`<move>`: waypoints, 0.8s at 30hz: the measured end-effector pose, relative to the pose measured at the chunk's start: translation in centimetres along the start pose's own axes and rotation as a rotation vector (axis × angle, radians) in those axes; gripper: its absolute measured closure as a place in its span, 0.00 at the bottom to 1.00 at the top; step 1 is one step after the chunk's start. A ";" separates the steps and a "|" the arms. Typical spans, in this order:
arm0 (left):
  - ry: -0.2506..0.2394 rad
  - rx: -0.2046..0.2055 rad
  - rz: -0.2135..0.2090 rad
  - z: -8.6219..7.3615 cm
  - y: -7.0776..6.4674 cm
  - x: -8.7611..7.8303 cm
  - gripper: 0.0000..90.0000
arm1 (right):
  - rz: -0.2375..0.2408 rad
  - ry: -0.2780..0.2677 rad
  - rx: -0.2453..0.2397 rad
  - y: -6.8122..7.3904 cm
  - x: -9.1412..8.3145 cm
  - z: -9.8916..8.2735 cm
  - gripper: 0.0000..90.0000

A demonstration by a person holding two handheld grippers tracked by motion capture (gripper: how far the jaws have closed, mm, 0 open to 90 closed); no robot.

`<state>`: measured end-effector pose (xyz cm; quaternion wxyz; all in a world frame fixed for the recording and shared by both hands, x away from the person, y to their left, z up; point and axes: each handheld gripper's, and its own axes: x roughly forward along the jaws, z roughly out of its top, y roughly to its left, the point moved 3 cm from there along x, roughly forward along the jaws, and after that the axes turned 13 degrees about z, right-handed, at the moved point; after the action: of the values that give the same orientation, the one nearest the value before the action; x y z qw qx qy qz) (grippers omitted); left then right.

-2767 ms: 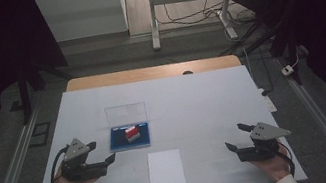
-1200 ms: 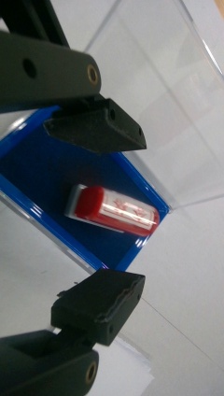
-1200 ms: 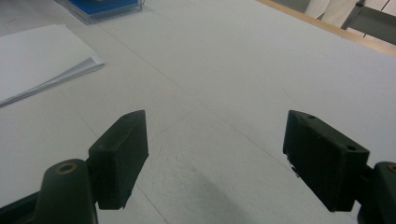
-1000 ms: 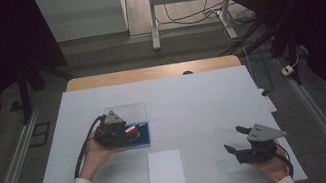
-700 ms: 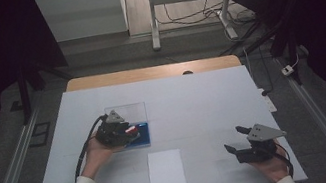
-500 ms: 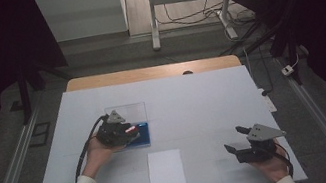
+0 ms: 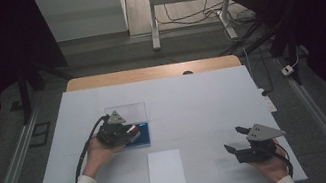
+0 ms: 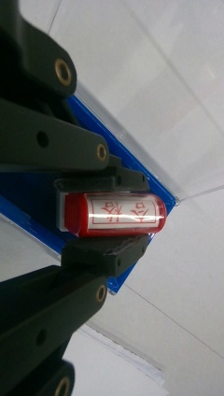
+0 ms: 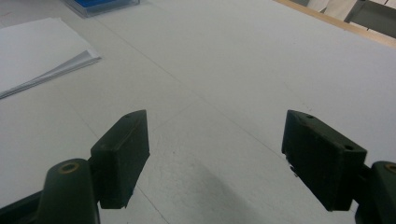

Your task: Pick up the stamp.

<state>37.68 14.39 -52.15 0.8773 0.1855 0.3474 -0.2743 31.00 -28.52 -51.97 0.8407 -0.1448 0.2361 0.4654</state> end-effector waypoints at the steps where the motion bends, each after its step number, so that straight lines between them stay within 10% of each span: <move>1: -0.002 0.002 0.000 0.0 0.0 0.0 0.78 | 0.000 0.000 0.000 0.0 0.0 0.0 0.25; 24: -0.062 -0.030 -0.013 0.5 0.3 -1.9 0.78 | -0.026 -0.013 0.009 -0.3 -0.3 -0.1 0.27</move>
<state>36.95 15.03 -50.40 0.8885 0.1614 0.3251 -0.2806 31.07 -28.92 -51.84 0.8487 -0.1412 0.2310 0.4543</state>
